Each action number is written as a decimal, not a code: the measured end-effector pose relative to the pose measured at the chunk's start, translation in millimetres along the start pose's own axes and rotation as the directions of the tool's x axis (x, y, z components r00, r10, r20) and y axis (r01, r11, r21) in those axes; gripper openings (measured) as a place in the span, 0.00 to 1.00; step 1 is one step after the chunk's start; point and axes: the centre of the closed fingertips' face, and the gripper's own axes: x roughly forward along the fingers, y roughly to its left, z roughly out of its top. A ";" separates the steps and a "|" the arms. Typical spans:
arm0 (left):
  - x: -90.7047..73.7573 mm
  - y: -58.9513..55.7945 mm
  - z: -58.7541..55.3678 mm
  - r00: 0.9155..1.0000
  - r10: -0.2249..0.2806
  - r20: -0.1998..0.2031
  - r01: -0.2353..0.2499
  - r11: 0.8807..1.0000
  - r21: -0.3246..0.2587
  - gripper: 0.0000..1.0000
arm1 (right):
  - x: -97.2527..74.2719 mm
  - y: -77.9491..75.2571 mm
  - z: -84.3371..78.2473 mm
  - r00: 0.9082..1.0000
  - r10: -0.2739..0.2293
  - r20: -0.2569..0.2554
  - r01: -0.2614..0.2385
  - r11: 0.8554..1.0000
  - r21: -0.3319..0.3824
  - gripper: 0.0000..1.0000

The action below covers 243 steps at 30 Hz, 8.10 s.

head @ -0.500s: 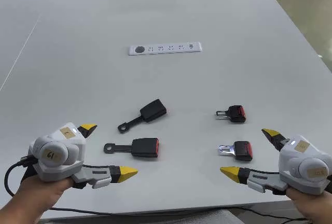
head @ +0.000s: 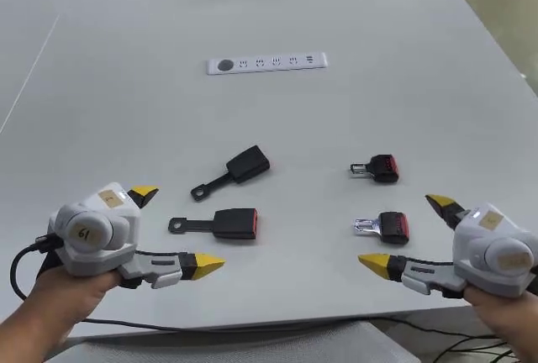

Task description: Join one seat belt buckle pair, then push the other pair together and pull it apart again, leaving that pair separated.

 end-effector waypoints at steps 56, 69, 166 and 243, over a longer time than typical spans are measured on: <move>17.6 6.0 3.8 0.998 -0.047 -0.036 0.050 0.997 0.059 1.00 | 3.9 -9.2 -8.5 0.999 0.032 -0.029 -0.032 0.999 0.011 0.92; 27.8 9.8 6.5 0.996 -0.071 -0.057 0.076 0.993 0.093 1.00 | 10.9 -15.1 -8.4 0.997 0.057 -0.046 -0.057 0.998 0.005 0.91; 115.8 2.0 -54.8 0.836 -0.308 -0.455 0.493 0.785 0.374 0.34 | 47.9 -27.3 -59.7 0.839 0.442 -0.317 -0.521 0.822 -0.232 0.34; 119.4 0.7 -59.4 0.796 -0.287 -0.533 0.544 0.725 0.423 0.33 | 158.8 112.7 2.1 0.829 0.503 -0.244 -0.553 0.801 -0.228 0.33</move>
